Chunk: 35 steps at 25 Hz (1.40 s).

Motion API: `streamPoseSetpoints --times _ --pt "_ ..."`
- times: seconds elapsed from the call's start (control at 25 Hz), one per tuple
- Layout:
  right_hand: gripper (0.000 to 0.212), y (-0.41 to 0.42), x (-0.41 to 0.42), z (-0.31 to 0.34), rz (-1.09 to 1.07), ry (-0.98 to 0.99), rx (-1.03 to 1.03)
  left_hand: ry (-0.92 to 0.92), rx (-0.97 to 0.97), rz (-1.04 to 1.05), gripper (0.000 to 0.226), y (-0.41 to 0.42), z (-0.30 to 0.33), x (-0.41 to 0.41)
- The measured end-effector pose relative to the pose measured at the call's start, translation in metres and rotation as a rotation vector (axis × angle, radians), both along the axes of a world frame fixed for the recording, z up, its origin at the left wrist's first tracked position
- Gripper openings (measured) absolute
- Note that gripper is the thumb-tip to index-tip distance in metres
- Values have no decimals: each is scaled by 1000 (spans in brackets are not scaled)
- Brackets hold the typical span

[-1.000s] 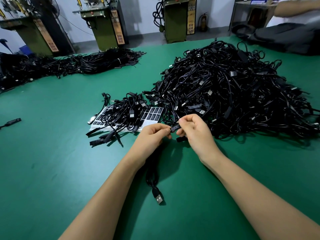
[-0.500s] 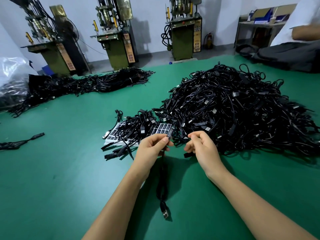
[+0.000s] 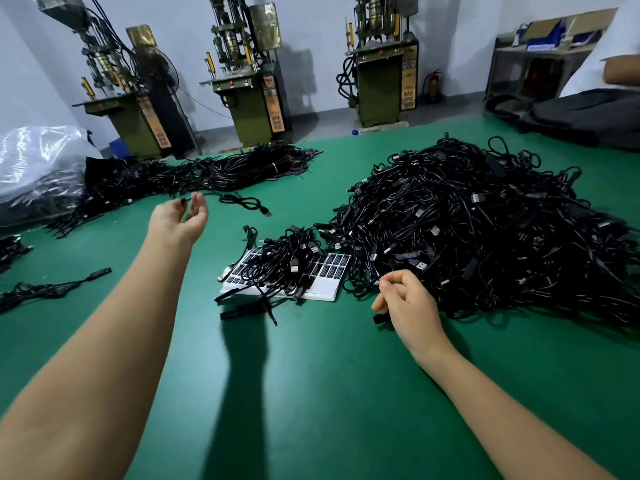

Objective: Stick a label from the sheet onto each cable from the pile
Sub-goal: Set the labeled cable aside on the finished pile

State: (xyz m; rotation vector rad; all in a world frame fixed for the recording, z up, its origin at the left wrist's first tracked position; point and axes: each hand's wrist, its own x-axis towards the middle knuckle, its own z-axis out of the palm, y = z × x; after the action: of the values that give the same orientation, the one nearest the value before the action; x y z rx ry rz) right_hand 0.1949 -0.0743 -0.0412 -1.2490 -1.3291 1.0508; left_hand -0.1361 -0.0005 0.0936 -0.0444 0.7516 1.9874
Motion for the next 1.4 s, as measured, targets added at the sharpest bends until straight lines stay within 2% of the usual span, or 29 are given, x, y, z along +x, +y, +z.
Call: streamPoseSetpoints --times 0.08,0.2,0.36,0.4,0.44,0.48,0.52,0.56,0.6,0.68,0.72,0.84,0.92,1.0,1.16,1.4 --pt "11 0 0 0 0 -3 -4 -111 -34 68 28 2 -25 -11" --pt "11 -1 1 1 1 -12 -4 -135 -173 70 39 -3 -59 -4" --pt "14 1 2 -2 -94 -25 18 66 -458 9 33 -1 -91 13" --pt "15 2 3 -3 -156 -19 34 152 -473 -10 35 1 -92 18" --pt "17 2 4 -3 -220 -5 48 156 -475 -4 39 1 -89 19" --pt "18 3 5 -3 -280 13 57 364 -575 -33 42 -2 -90 22" --pt "19 4 6 -2 -338 39 62 450 -585 -32 41 -4 -93 24" --pt "20 5 7 -1 -395 73 60 410 -539 30 39 -7 -97 28" --pt "20 6 9 0 -444 114 51 560 -553 68 39 -17 -97 39" --pt "20 8 10 1 -491 164 23 919 -760 177 36 -37 -105 67" --pt "20 9 11 1 -488 161 13 1131 -765 184 31 -47 -112 85" --pt "20 10 10 0 -460 127 5 1701 -430 22 14 -69 -131 140" --pt "21 10 10 -1 -454 108 2 2056 -281 -68 20 -69 -140 161" --pt "21 9 10 -2 -441 83 0 2255 -186 -120 31 -65 -145 171" --pt "21 9 10 -3 -425 26 -2 2319 -180 -202 30 -64 -152 171" --pt "16 10 7 -3 -414 -126 24 2192 -199 -170 15 -59 -149 170"
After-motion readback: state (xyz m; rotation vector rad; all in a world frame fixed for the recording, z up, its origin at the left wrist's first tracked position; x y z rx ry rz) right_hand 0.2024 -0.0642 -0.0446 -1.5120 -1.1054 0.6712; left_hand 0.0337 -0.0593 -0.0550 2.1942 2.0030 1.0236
